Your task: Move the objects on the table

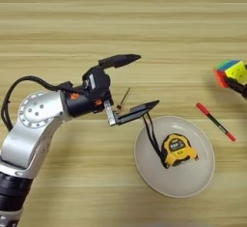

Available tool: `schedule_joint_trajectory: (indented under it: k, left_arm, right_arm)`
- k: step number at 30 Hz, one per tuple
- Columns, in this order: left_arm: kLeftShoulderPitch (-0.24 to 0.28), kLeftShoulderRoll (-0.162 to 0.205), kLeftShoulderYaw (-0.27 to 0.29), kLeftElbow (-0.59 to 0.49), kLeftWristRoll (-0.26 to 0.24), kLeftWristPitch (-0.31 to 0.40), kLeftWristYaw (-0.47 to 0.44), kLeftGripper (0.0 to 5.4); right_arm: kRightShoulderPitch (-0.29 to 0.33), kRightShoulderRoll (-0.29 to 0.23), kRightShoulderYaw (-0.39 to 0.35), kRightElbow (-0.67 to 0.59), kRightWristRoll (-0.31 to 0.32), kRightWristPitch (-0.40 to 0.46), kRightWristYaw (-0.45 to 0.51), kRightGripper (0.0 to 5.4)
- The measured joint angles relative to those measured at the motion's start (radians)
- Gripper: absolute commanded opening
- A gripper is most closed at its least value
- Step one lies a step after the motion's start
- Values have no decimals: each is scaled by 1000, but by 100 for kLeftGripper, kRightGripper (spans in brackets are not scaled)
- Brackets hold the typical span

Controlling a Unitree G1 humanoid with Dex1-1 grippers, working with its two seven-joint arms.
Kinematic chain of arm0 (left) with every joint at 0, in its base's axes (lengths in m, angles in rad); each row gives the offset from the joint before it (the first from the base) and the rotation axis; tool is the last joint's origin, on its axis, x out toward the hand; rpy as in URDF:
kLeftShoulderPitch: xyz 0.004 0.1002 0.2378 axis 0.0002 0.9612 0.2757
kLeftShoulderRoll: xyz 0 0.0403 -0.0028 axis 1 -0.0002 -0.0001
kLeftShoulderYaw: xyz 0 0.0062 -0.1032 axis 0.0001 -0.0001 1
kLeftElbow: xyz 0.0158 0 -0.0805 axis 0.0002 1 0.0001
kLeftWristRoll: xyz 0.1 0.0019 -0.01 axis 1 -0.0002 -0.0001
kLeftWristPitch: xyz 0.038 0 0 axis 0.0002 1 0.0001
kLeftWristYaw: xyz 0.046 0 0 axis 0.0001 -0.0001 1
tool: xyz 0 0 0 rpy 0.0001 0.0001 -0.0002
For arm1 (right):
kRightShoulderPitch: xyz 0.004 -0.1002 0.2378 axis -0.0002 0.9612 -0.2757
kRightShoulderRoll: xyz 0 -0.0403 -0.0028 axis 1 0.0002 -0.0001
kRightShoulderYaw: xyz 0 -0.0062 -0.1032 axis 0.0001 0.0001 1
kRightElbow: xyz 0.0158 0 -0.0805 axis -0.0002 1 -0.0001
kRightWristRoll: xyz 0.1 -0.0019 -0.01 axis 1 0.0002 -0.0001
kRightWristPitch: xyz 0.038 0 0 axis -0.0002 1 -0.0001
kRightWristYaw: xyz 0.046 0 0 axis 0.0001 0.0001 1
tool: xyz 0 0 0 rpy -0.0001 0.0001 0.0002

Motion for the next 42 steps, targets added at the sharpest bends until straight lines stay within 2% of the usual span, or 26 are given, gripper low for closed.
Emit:
schedule_joint_trajectory:
  k: [6,7,12,17,24,28,42]
  left_arm:
    - [0,-3,26,13,0,-7,23,540]
    - [0,-10,45,18,-2,-9,41,540]
    - [0,-29,74,27,-5,-16,63,540]
    - [0,-34,78,32,-8,-21,64,540]
    - [1,-36,78,37,-9,-28,64,540]
    - [4,-36,78,37,-10,-28,64,540]
    - [4,-36,84,37,-17,-28,64,540]
  right_arm:
    - [0,27,30,31,-47,6,-43,331]
    - [1,35,39,44,-62,8,-50,331]
    - [4,38,64,78,-96,11,-62,331]
    - [7,38,83,115,-125,10,-53,331]
    - [19,41,88,127,-130,8,-41,331]
    - [39,62,88,139,-128,9,-41,331]
    - [27,64,79,197,-121,-9,-37,331]
